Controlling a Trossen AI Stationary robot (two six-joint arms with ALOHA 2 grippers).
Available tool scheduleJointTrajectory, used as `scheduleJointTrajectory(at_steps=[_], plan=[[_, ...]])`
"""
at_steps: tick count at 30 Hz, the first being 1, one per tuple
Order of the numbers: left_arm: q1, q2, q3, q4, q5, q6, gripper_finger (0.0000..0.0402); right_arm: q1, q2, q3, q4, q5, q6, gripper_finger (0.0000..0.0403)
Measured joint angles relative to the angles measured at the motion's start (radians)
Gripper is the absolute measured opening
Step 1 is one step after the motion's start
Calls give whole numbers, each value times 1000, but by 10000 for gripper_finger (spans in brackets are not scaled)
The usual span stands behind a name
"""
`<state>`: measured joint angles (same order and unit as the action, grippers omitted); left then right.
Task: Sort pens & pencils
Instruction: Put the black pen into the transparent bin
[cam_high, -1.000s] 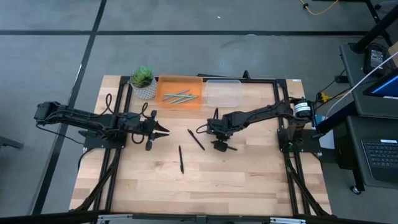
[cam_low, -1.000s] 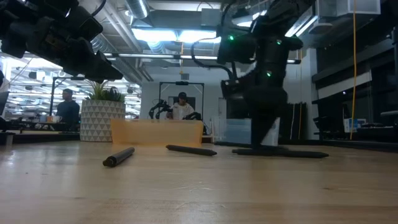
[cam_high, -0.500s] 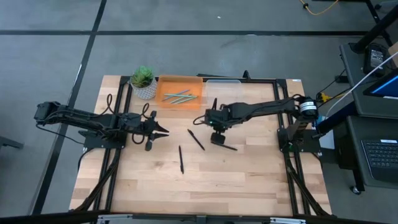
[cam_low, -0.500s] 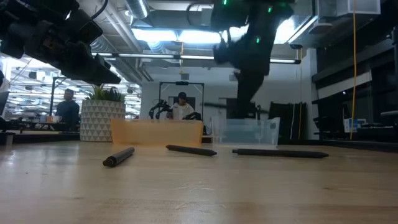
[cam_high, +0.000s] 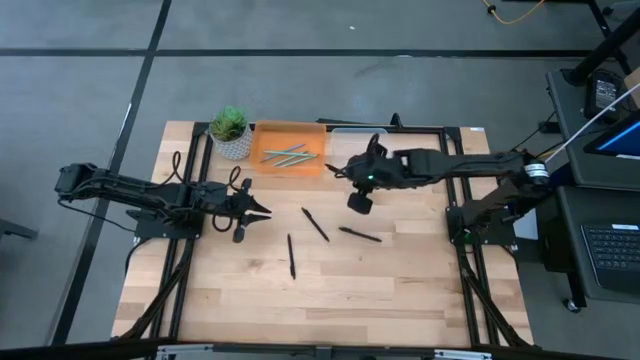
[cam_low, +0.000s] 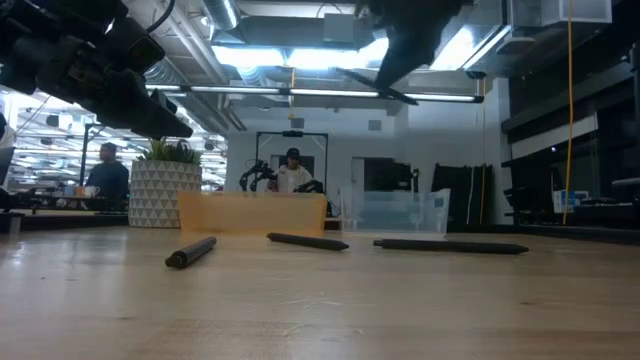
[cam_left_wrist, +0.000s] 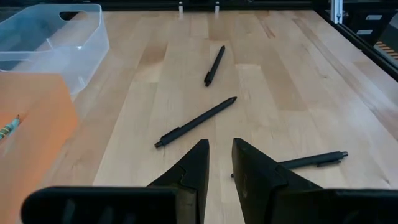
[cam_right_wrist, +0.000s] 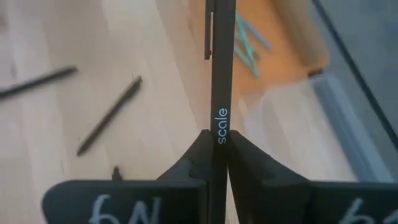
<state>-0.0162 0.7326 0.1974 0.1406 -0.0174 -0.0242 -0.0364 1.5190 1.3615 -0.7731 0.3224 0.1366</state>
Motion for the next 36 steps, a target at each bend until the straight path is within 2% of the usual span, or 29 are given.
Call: scheduleJointTrajectory(at_steps=[5, 15, 20, 25, 36], plan=[[0, 0, 0, -18, 0, 0, 64, -6, -84, -132, 142, -6, -43, 31], [0, 0, 0, -14, 0, 0, 64, -80, -354, -480, 449, -32, -73, 33], [0, 0, 0, -10, 0, 9, 64, -135, -421, -611, 554, -90, -104, 31], [1, 0, 0, 16, 0, 30, 64, -208, -421, -672, 609, -152, -126, 34], [1, 0, 0, 29, -31, 36, 64, -378, -397, -680, 621, -290, -199, 32]])
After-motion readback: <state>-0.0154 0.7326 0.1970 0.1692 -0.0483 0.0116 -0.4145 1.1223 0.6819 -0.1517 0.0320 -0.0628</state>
